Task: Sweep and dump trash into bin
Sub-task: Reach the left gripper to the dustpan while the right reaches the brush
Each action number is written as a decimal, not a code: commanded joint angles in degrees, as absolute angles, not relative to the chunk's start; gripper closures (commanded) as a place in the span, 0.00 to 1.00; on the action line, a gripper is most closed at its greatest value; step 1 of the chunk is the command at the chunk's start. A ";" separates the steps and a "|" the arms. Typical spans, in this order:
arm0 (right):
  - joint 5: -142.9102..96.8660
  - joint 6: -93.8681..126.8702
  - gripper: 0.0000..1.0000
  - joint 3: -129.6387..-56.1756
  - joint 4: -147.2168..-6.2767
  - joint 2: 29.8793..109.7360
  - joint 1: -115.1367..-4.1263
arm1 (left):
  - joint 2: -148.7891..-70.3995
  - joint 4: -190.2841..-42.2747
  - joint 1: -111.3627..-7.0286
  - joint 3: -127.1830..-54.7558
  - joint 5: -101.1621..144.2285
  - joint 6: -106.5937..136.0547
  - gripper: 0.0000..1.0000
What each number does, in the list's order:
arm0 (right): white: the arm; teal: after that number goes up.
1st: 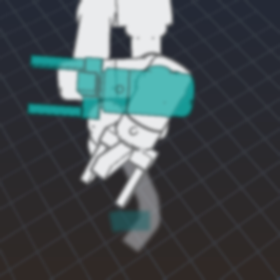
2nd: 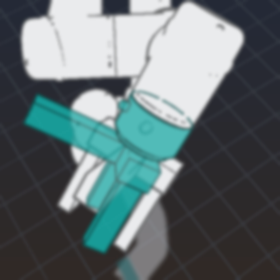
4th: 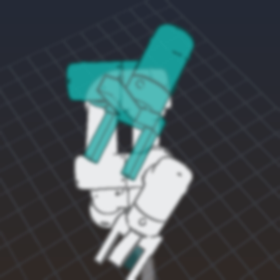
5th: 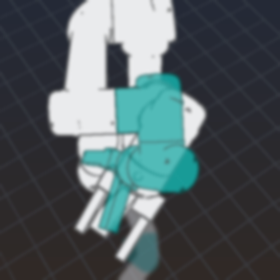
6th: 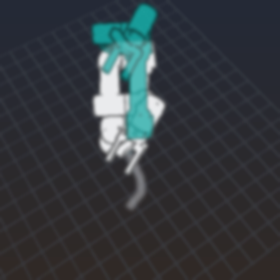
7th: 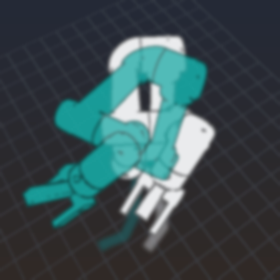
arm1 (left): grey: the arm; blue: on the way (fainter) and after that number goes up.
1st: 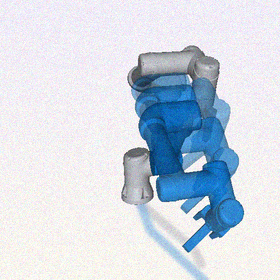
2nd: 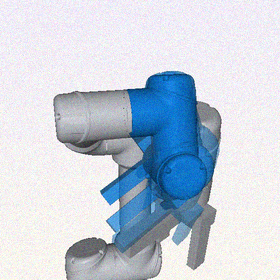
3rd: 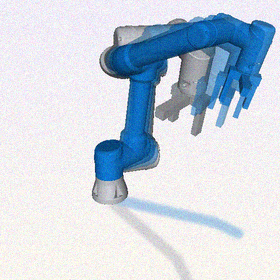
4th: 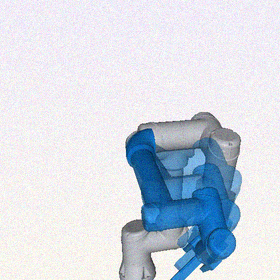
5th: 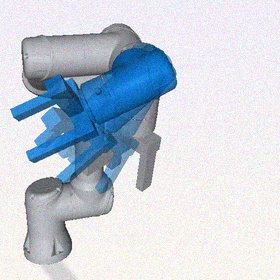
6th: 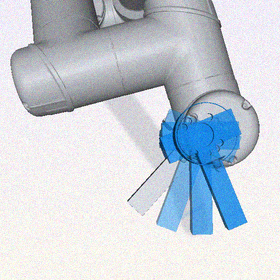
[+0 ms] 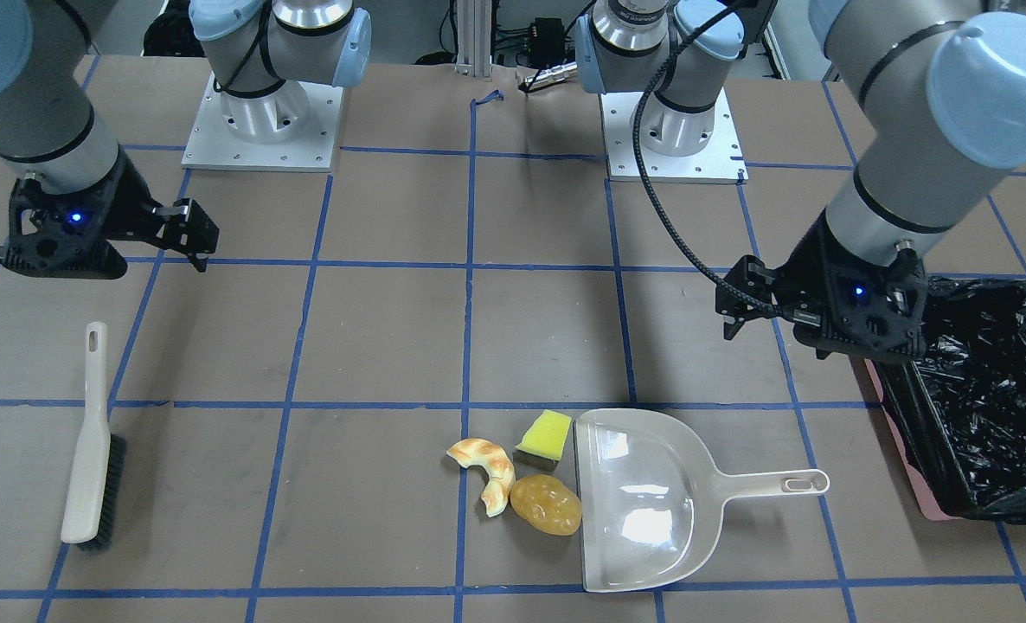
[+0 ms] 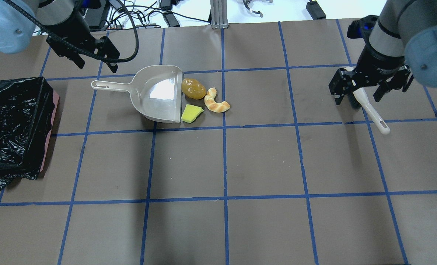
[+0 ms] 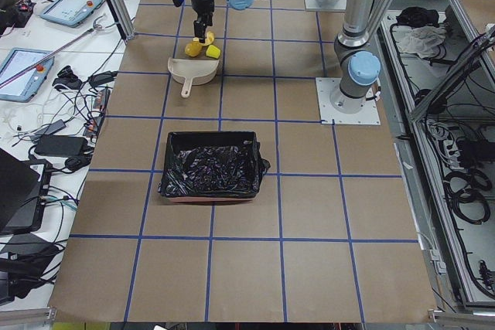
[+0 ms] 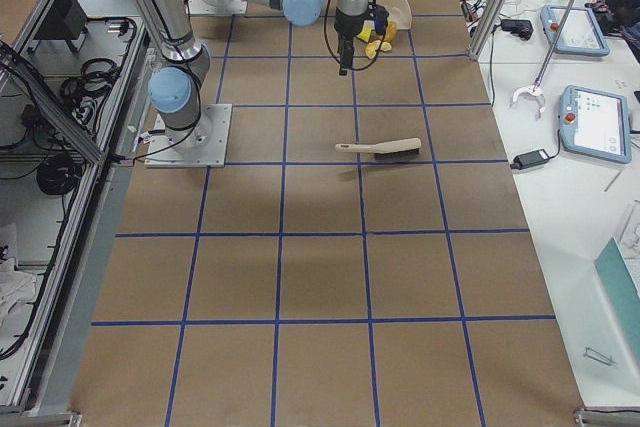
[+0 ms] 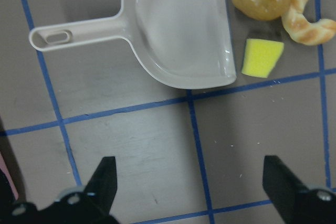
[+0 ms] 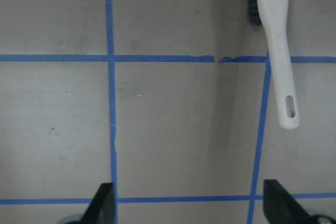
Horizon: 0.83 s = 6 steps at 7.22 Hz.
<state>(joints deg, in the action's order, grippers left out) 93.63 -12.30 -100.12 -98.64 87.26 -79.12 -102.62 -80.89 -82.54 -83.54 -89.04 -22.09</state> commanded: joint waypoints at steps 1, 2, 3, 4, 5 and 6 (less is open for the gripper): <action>95.18 -19.76 0.01 -102.13 -105.70 80.37 -72.79 | -106.60 -74.72 -81.47 -83.32 -89.73 -33.44 0.00; 95.19 -20.56 0.01 -102.04 -107.56 77.11 -71.82 | -108.53 -73.75 -81.47 -83.23 -89.82 -42.54 0.00; 95.71 -23.70 0.03 -102.04 -110.62 75.43 -71.55 | -110.20 -71.13 -81.13 -83.15 -89.74 -54.11 0.00; 97.80 -26.17 0.04 -102.04 -113.09 73.41 -71.02 | -111.78 -71.02 -81.04 -83.14 -89.74 -61.62 0.00; 98.08 -26.45 0.05 -102.04 -113.11 72.43 -70.84 | -113.19 -71.02 -81.04 -83.14 -89.48 -65.35 0.00; 98.96 -26.46 0.07 -102.13 -113.12 71.99 -70.84 | -115.12 -70.84 -81.04 -83.14 -89.12 -67.04 0.00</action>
